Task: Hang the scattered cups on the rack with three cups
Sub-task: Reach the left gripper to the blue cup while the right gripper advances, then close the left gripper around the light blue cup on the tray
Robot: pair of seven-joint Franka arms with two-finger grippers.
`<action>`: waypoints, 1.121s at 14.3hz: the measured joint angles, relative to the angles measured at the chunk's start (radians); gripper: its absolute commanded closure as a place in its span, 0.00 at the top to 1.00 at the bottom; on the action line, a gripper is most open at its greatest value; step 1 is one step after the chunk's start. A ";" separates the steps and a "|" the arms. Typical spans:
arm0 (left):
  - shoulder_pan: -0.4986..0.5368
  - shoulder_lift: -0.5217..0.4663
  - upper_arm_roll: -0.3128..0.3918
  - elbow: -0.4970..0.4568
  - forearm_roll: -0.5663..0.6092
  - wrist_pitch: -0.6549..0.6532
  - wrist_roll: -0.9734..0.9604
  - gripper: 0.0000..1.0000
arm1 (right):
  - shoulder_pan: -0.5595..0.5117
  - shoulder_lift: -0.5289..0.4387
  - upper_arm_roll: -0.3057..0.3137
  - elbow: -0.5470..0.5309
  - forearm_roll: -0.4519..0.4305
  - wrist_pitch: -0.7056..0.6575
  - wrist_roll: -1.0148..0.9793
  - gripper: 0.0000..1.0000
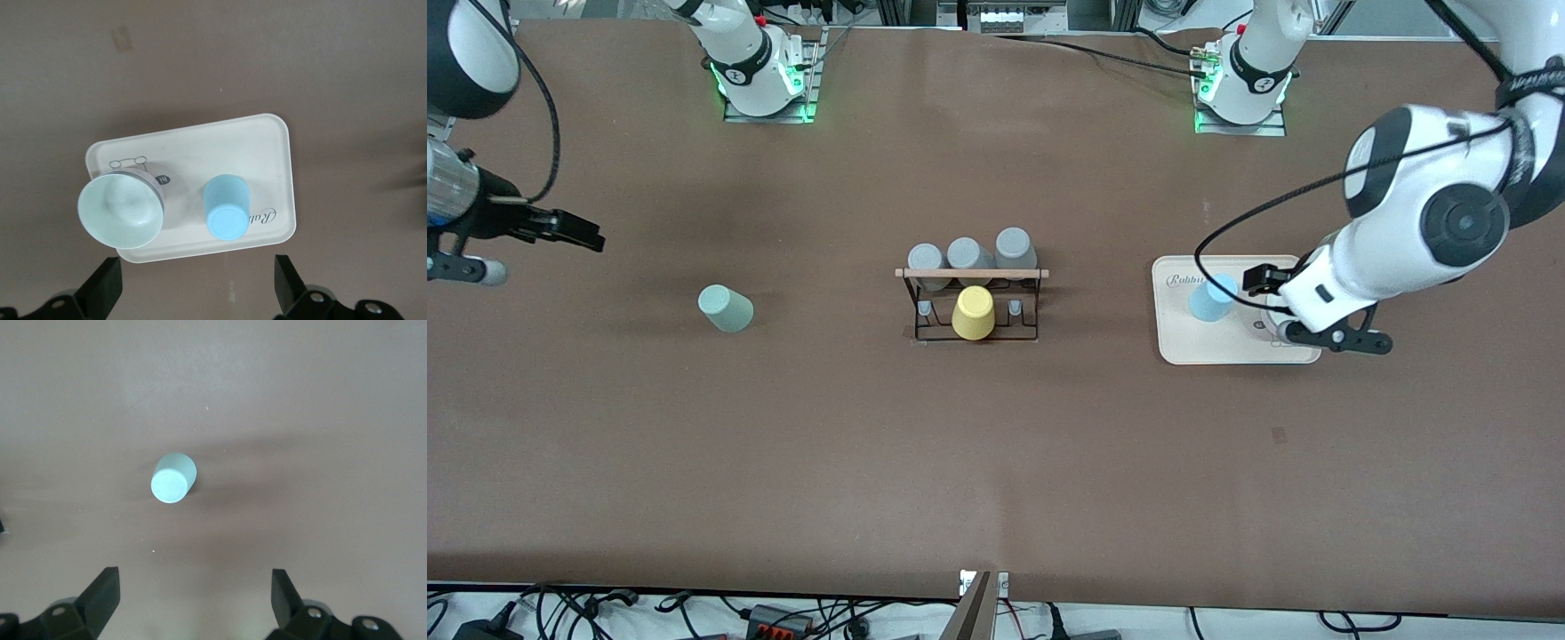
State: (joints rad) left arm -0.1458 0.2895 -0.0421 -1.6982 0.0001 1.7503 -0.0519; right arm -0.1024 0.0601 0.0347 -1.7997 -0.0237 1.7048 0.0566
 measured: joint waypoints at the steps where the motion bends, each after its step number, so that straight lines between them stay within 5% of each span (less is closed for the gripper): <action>1: 0.000 0.023 -0.009 -0.002 0.000 0.000 0.000 1.00 | 0.000 0.009 0.001 -0.016 0.000 0.012 0.000 1.00; 16: 0.007 0.042 -0.023 -0.347 -0.018 0.343 -0.002 1.00 | 0.002 -0.084 0.007 -0.315 -0.001 0.190 -0.001 1.00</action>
State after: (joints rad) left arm -0.1392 0.3317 -0.0651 -2.0456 -0.0177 2.0932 -0.0534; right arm -0.1003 -0.0239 0.0420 -2.1144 -0.0244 1.8943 0.0556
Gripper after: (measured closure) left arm 0.000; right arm 0.000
